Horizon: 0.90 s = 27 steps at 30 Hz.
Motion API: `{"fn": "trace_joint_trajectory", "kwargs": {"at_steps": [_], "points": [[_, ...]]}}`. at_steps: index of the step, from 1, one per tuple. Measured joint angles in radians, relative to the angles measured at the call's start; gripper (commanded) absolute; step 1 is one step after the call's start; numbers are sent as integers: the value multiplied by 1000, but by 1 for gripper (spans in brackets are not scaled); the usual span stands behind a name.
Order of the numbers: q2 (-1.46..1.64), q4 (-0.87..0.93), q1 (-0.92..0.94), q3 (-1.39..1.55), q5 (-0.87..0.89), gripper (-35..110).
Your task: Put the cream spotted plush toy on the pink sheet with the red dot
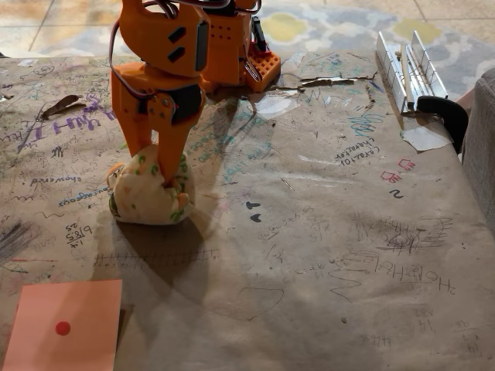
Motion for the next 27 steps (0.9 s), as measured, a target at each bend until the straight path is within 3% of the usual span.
{"fn": "trace_joint_trajectory", "kwargs": {"at_steps": [8,15,23,27], "points": [[58,21,-2,-21,120,0],[494,17,31,-57,141,0],[1170,-373,137,115,77,0],[1411,-431,114,101,54,0]]}}
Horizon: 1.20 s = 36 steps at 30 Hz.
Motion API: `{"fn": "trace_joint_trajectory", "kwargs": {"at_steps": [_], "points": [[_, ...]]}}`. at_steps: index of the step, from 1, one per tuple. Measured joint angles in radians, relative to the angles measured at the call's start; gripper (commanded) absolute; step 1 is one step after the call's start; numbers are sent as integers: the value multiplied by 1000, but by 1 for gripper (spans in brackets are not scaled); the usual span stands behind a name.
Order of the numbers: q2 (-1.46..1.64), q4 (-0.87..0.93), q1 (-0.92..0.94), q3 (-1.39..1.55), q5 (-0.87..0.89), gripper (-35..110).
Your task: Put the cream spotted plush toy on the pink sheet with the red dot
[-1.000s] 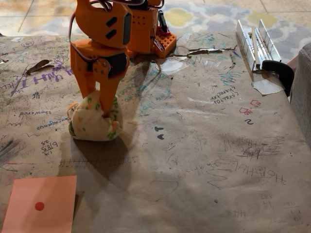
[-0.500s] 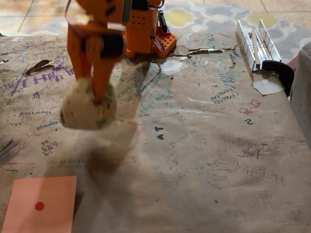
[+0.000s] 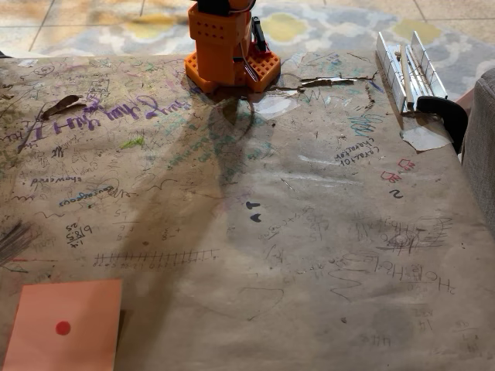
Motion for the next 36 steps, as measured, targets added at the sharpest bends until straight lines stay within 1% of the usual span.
{"fn": "trace_joint_trajectory", "kwargs": {"at_steps": [5,11,14,18,23,25,26,27,28,31,32,33,34,36], "points": [[161,-72,-28,-112,-34,0],[179,-107,-34,-374,-46,0],[187,-126,-37,-454,-49,0],[198,-127,-38,-489,-49,0],[199,-124,-38,-430,-77,1],[201,-149,-38,-348,-123,7],[201,-167,-38,-272,-146,14],[201,-202,-38,-176,-192,26],[199,-252,-38,-52,-232,35],[181,-489,-40,379,-443,37],[184,-543,-40,535,-502,37],[179,-557,-38,672,-529,37],[156,-522,-32,755,-529,36],[179,-385,-29,805,-523,35]]}}
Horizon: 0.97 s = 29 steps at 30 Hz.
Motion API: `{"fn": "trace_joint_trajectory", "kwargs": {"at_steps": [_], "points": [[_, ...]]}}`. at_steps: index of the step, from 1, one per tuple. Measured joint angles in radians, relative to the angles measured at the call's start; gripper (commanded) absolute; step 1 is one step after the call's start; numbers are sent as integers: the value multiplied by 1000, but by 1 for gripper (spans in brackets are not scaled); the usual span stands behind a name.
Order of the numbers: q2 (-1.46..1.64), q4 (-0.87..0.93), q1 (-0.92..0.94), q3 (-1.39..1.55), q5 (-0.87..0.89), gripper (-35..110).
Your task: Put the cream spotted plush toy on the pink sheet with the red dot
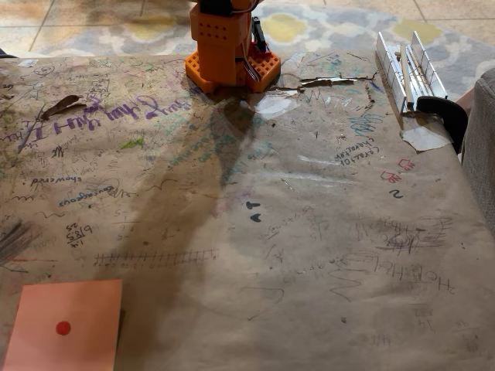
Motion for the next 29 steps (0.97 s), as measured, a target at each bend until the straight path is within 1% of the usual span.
{"fn": "trace_joint_trajectory", "kwargs": {"at_steps": [2,3,14,16,19,20,26,28,29], "points": [[-18,132,-8,0,-2,35],[-18,161,-9,2,-2,35],[-15,235,-20,2,49,33],[-15,265,-20,2,49,26],[-15,327,-20,2,69,2],[-15,370,-20,2,87,0],[-15,669,-41,2,391,0],[-15,721,-58,2,488,0],[-15,729,-60,2,568,0]]}}
